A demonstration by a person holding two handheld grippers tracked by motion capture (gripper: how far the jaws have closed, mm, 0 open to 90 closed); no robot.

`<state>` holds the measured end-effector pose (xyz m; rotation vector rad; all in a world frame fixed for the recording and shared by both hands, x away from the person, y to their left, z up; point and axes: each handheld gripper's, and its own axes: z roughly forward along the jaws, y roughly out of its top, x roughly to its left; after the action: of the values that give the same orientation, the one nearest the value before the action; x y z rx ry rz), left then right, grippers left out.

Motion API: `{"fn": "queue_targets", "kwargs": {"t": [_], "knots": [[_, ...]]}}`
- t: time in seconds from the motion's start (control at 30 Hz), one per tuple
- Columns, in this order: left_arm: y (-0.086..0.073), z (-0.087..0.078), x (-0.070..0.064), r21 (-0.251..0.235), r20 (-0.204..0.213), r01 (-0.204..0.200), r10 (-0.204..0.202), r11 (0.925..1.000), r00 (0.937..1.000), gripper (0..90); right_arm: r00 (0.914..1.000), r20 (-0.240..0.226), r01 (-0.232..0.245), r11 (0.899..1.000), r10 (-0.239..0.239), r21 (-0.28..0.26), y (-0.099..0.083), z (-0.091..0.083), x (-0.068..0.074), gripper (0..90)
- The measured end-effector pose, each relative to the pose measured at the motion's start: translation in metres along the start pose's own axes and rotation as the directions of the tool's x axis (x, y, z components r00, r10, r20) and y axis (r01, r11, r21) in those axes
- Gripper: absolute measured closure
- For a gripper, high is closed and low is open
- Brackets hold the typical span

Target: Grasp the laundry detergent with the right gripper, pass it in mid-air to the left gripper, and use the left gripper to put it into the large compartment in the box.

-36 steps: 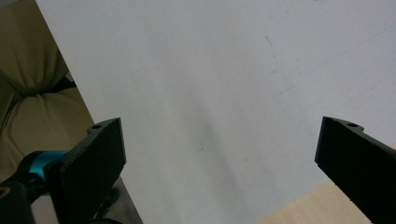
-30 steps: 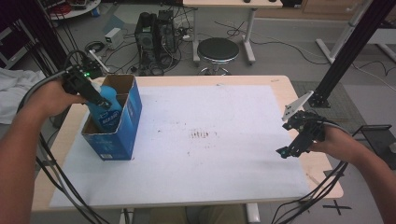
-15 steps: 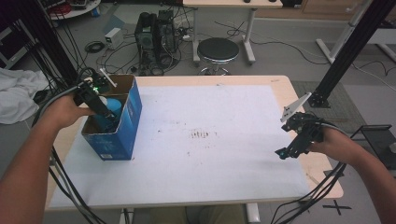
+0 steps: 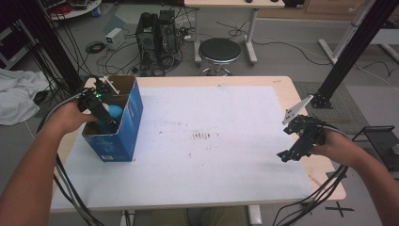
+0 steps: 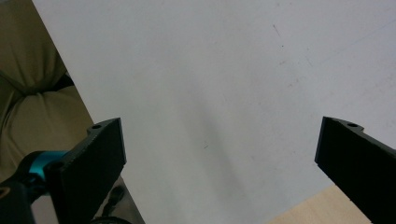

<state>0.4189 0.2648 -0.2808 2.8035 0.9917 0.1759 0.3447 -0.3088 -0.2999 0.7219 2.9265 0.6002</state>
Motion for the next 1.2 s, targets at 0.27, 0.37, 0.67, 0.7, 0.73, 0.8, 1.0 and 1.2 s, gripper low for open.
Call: {"fn": "queue_targets", "kwargs": {"t": [0.27, 0.37, 0.67, 0.7, 0.73, 0.8, 1.0, 1.2], "knots": [[0.000, 0.006, -0.004, -0.080, 0.010, 0.092, -0.091, 0.9926, 0.9958, 37.2, 1.0000, 0.007, -0.001, 1.000, 0.001, 0.003, 0.000, 0.000, 0.001, 0.9], [0.000, 0.006, -0.003, -0.071, 0.010, 0.097, -0.097, 0.9927, 0.9953, 37.1, 0.9999, 0.009, 0.007, 1.000, -0.007, 0.003, 0.001, 0.000, 0.001, 0.9], [-0.004, 0.001, 0.001, -0.092, 0.011, 0.116, -0.116, 0.9890, 0.9932, 32.1, 0.9999, 0.008, 0.007, 1.000, -0.007, 0.002, 0.002, 0.001, 0.002, 0.9], [-0.004, -0.001, 0.002, -0.085, 0.003, 0.102, -0.102, 0.9911, 0.9948, 29.5, 0.9999, 0.008, 0.007, 1.000, -0.007, 0.002, 0.002, 0.000, 0.002, 0.9], [-0.005, -0.002, 0.001, -0.108, 0.009, 0.122, -0.122, 0.9866, 0.9925, 29.5, 0.9999, 0.012, 0.007, 1.000, -0.007, -0.005, 0.002, 0.001, 0.002, 0.9], [-0.006, -0.007, 0.002, -0.097, 0.004, 0.094, -0.094, 0.9909, 0.9956, 29.5, 0.9999, 0.014, 0.006, 1.000, -0.006, 0.000, 0.002, 0.000, 0.003, 0.9], [-0.006, -0.020, 0.002, -0.128, -0.009, 0.088, -0.090, 0.9879, 0.9959, 29.4, 0.9999, 0.014, 0.008, 1.000, -0.008, -0.005, 0.002, -0.002, 0.004, 0.9], [-0.009, -0.031, 0.001, -0.141, -0.002, 0.103, -0.104, 0.9846, 0.9946, 29.4, 0.9997, 0.021, 0.008, 1.000, -0.008, -0.012, 0.001, -0.002, 0.005, 0.9]]}}
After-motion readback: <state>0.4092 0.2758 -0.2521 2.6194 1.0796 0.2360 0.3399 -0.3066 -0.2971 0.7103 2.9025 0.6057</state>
